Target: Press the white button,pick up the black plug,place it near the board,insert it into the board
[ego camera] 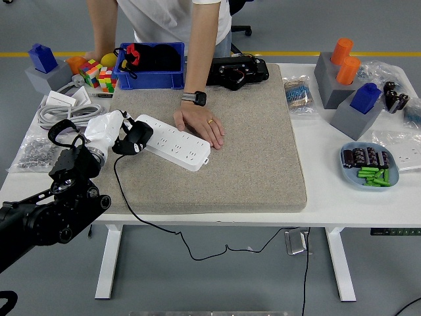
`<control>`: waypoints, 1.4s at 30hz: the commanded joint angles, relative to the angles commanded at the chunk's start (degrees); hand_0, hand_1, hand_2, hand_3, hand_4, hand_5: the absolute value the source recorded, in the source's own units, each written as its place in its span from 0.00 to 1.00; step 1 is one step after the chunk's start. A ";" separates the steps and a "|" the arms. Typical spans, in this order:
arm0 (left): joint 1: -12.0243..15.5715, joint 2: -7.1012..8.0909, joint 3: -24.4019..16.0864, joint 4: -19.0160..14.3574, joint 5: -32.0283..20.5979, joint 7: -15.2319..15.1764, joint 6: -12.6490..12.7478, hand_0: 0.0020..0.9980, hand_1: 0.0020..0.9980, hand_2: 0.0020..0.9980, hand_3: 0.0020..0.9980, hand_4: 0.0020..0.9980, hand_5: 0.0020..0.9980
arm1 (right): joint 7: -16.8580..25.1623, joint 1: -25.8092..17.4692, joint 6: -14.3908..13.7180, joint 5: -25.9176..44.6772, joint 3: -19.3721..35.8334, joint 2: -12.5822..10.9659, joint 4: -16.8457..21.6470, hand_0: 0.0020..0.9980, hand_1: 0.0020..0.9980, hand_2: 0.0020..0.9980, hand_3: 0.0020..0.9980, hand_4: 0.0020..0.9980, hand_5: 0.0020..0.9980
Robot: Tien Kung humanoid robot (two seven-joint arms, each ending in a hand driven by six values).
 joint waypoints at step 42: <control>-0.12 -0.49 -0.63 -2.28 -1.62 4.24 -1.77 0.33 0.44 0.41 0.58 0.77 0.00 | 0.05 -0.07 0.00 0.01 0.31 0.11 -0.02 0.77 0.67 0.64 0.60 0.65 0.41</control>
